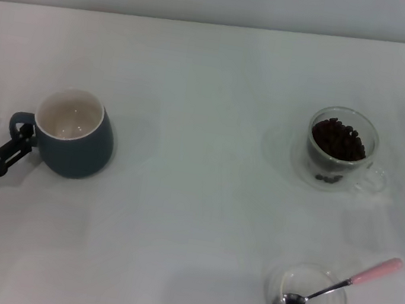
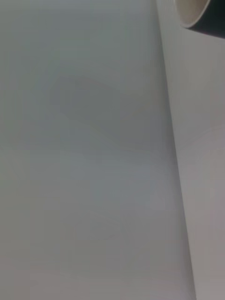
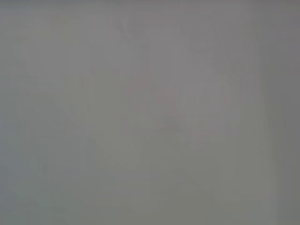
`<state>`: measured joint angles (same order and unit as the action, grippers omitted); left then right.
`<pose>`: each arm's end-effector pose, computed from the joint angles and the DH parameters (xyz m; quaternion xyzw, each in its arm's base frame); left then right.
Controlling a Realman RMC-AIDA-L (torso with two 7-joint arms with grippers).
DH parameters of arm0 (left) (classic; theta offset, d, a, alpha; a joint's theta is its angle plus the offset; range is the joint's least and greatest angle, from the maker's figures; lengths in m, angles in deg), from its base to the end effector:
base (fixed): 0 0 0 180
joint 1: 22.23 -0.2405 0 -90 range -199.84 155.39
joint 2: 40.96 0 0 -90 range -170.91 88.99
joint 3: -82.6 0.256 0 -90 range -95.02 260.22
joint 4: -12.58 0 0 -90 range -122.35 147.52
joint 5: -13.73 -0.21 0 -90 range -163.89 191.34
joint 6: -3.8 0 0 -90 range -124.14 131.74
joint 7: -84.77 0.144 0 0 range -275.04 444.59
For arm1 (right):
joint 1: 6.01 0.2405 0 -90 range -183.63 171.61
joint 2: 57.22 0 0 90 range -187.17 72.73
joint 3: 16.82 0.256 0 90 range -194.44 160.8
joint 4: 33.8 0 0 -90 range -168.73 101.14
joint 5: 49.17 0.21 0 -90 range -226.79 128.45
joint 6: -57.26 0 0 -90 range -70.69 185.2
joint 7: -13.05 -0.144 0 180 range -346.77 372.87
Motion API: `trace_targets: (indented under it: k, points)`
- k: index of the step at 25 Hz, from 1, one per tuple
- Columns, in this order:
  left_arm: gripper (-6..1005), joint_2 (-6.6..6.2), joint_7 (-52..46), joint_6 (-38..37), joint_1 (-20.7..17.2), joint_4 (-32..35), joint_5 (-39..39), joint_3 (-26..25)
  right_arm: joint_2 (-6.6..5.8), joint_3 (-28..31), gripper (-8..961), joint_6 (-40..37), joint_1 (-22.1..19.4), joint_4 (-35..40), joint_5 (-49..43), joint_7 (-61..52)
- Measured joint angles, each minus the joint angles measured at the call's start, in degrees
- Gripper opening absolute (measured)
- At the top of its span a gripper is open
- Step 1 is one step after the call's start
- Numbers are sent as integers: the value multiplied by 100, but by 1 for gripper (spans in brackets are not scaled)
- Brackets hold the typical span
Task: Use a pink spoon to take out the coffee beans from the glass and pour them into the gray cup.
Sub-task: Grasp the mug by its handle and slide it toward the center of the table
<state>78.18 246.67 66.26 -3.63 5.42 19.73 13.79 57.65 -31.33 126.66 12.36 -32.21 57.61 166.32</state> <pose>-0.3557 0.2827 -0.0499 -0.7931 -0.2557 -0.2339 0.5009 0.4058 0.2786 0.0349 -0.6713 0.3172 0.2743 0.6111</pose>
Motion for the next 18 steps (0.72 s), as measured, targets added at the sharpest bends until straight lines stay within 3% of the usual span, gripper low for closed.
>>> trace_targets:
  k: [11, 14, 18]
  points:
    - [754, 14, 0, -113, 28, -31, -22, 0, 0, 19, 677, -25, -7, 0, 11, 0]
    - [520, 20, -1, -120, 15, -31, -21, -1, 0, 19, 677, -28, -9, -1, 9, 0]
    - [452, 25, -15, -126, 12, -31, -20, -1, 0, 13, 676, -31, -8, 0, 6, 0]
